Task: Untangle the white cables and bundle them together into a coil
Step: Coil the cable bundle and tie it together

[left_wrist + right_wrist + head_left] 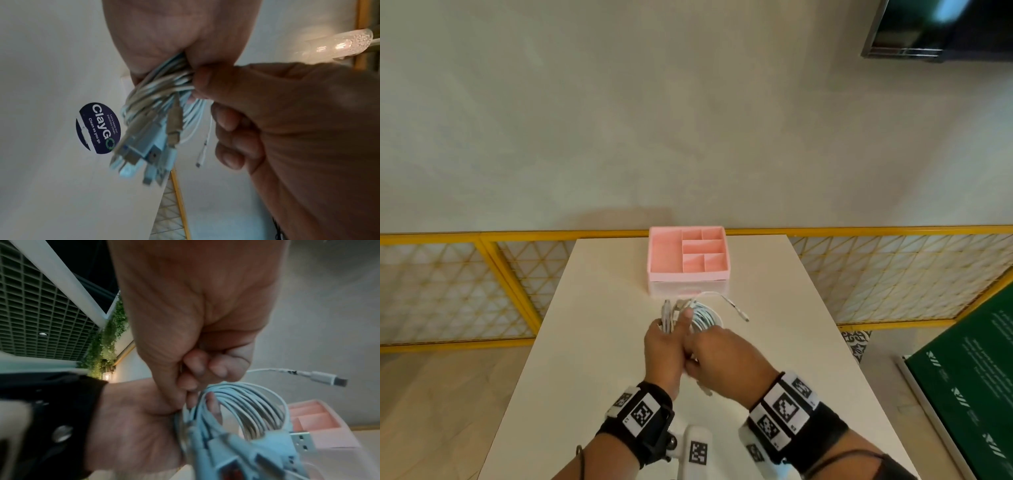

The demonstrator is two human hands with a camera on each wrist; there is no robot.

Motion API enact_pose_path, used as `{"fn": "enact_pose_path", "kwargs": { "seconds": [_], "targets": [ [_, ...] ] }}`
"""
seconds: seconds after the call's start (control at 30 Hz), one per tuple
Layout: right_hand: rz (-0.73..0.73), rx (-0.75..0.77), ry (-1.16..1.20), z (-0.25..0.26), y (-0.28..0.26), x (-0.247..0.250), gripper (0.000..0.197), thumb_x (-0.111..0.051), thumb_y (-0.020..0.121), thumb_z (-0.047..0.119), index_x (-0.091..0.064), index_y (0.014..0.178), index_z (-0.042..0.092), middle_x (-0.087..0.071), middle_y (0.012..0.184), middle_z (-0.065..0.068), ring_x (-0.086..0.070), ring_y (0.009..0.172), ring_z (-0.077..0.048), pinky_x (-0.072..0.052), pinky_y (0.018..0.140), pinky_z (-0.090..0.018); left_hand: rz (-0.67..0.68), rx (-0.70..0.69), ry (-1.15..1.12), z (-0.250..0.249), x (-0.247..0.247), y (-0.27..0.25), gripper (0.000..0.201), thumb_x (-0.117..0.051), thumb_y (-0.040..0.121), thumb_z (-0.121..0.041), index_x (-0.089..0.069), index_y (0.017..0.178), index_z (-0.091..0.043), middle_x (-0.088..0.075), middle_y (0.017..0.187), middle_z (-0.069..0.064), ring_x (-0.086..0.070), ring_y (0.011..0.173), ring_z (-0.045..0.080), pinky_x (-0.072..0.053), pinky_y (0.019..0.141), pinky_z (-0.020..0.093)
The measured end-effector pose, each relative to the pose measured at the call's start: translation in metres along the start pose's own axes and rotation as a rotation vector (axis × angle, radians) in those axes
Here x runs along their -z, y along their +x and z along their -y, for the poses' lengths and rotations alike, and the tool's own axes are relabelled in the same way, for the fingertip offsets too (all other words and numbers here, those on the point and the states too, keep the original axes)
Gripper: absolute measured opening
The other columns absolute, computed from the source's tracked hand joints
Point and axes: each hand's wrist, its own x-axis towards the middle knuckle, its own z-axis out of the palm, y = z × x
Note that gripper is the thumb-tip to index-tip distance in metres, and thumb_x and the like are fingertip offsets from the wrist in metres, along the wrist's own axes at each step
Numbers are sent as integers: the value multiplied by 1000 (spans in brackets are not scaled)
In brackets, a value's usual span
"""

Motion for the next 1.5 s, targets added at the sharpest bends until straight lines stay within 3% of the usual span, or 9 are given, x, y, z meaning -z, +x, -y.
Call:
{"fn": "enact_pose_path", "kwargs": {
  "seconds": [0.1, 0.27, 0.37, 0.57, 0.83, 0.97, 1.2, 1.33, 1.5],
  "targets": [
    [-25, 14, 38, -12, 2, 12, 12, -67, 86, 31, -70, 88, 20, -70, 84, 2, -62, 75, -16, -54, 71, -34, 197, 110, -23, -7, -1, -9, 55, -64, 86, -55, -73, 98, -2, -76, 92, 19, -74, 89, 33, -59, 79, 45],
    [-223, 50, -88, -38, 2, 10, 61, -71, 58, 72, -57, 101, 30, -49, 107, 9, -44, 104, -15, -41, 88, -29, 438, 302, -155, -17, -2, -18, 69, -41, 92, -66, -69, 118, -9, -74, 111, 16, -72, 103, 28, -56, 83, 40],
    [-90, -77, 136, -50, 0, 17, 92, -73, 52, 77, -44, 129, 36, -50, 128, 14, -43, 121, -7, -38, 103, -29, 572, 387, -240, -20, -3, -21, 84, -37, 87, -74, -62, 129, -6, -72, 105, 18, -71, 76, 26, -57, 61, 36],
    [26, -193, 677, -62, -6, 5, 51, -92, 61, 44, -66, 101, 27, -76, 84, 5, -73, 80, -8, -57, 85, -36, 602, 324, -65, -15, -7, -24, 81, -56, 76, -77, -69, 109, -4, -58, 64, 10, -51, 48, 21, -52, 54, 34],
    [-3, -239, 643, -72, -4, -4, 25, -83, 63, 29, -67, 82, 26, -73, 78, 2, -70, 74, -14, -59, 75, -38, 738, 197, -102, 6, 4, -31, 61, -90, 71, -26, -65, 120, 0, -69, 93, 9, -66, 84, 19, -55, 77, 35],
    [-58, -362, 738, -81, -3, -5, 50, -93, 52, 47, -70, 86, 19, -76, 80, 0, -72, 79, -21, -58, 76, -38, 679, 65, 108, 14, 8, -31, 36, -80, 79, -10, -65, 112, -8, -69, 89, 4, -65, 87, 17, -51, 79, 29],
    [-302, -466, 1112, -57, -3, -19, 26, -88, 73, 25, -72, 87, 10, -72, 67, 3, -64, 54, -8, -49, 54, -22, 376, -109, 417, 6, 6, -21, 17, -58, 85, -6, -65, 98, -14, -71, 76, 8, -66, 64, 17, -54, 66, 37],
    [-466, -550, 1463, -42, -5, -30, 24, -78, 84, 17, -73, 105, 7, -77, 89, -14, -72, 70, -23, -55, 59, -27, 253, -73, 315, 5, 8, -20, 20, -55, 86, 0, -69, 92, -13, -70, 72, 5, -63, 62, 17, -50, 59, 31],
    [-446, -619, 1363, -31, 0, -40, 22, -75, 89, 24, -72, 97, 3, -73, 72, -11, -59, 45, -13, -45, 45, -22, 219, 67, 167, 16, 20, -23, 24, -58, 78, -13, -70, 98, -5, -68, 74, 14, -62, 66, 23, -51, 66, 36]
  ]
}}
